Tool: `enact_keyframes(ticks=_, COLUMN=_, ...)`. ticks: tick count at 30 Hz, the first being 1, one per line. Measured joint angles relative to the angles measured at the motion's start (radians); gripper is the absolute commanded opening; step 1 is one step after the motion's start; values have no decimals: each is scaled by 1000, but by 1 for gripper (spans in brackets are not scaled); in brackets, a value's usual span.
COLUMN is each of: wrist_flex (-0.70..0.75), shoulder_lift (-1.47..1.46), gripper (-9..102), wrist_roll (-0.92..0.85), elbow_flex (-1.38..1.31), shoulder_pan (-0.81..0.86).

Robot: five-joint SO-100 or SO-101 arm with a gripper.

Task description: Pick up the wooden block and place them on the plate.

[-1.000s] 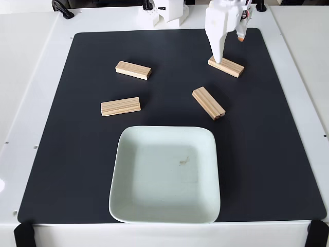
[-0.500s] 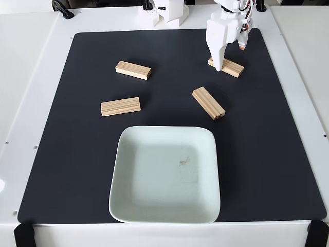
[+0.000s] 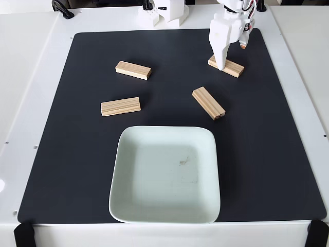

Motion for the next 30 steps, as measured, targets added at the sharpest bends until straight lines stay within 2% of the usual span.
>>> enact_keyframes(ticks=12, wrist_flex=-3, shoulder_lift=-35, gripper=40, wrist_roll=0, elbow_flex=3, shoulder_pan=3)
enact_keyframes(ticks=15, wrist_flex=-3, shoulder_lift=-37, gripper=29, wrist_roll=0, elbow_flex=3, shoulder_pan=3)
enact_keyframes(ticks=20, wrist_flex=-3, shoulder_lift=-41, gripper=-2, wrist_roll=0, elbow_flex=3, shoulder_pan=2)
enact_keyframes(ticks=22, wrist_flex=-3, shoulder_lift=-41, gripper=2, wrist_roll=0, elbow_flex=3, shoulder_pan=-8)
enact_keyframes(ticks=30, wrist_flex=-17, shoulder_lift=-40, gripper=0, wrist_roll=38, elbow_flex=3, shoulder_pan=-5)
